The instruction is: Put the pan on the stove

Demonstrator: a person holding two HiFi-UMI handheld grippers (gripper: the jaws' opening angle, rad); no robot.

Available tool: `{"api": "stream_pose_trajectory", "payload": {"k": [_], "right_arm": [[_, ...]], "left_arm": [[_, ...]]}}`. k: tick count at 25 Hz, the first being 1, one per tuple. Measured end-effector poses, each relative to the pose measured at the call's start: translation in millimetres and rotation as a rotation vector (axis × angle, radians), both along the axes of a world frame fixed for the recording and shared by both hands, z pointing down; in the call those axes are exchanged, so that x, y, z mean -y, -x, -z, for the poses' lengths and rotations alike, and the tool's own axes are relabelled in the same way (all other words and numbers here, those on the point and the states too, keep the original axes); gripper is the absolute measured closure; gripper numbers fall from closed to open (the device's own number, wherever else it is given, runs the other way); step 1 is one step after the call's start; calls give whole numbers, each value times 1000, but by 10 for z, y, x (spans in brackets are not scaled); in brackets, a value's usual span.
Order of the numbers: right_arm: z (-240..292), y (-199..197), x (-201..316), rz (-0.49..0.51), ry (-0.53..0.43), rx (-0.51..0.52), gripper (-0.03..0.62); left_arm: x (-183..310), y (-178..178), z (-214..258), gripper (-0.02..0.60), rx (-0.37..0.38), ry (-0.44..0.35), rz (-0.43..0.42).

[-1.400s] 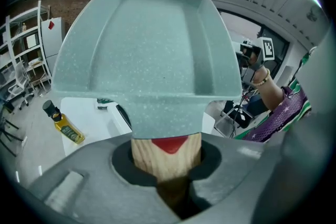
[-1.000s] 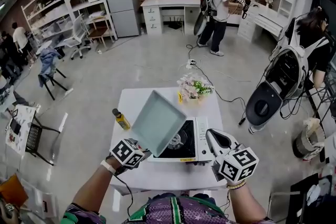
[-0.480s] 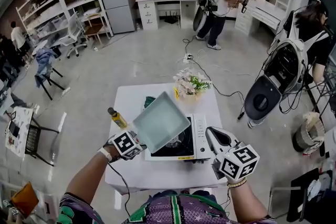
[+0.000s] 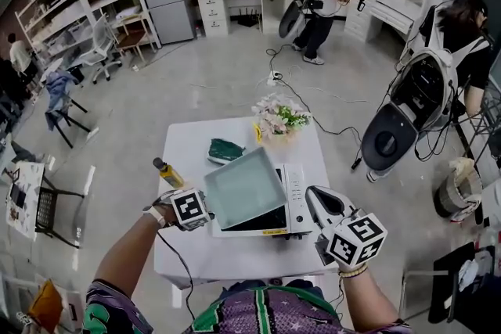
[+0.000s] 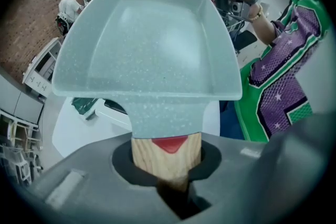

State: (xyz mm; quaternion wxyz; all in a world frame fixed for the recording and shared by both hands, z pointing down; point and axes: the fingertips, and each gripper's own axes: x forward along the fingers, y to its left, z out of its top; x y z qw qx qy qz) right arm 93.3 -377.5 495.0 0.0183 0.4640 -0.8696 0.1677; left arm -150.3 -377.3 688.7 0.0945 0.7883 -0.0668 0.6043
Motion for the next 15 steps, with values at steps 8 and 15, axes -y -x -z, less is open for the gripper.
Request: {"api": "stream_pose_trajectory", "payload": {"k": [8, 15], "right_arm": [[-121, -19, 9, -18, 25, 5, 594], [-203, -38, 19, -42, 43, 5, 594]], "left_arm": [[139, 29, -155, 486, 78, 41, -102], [280, 94, -288, 486, 154, 71, -202]]}}
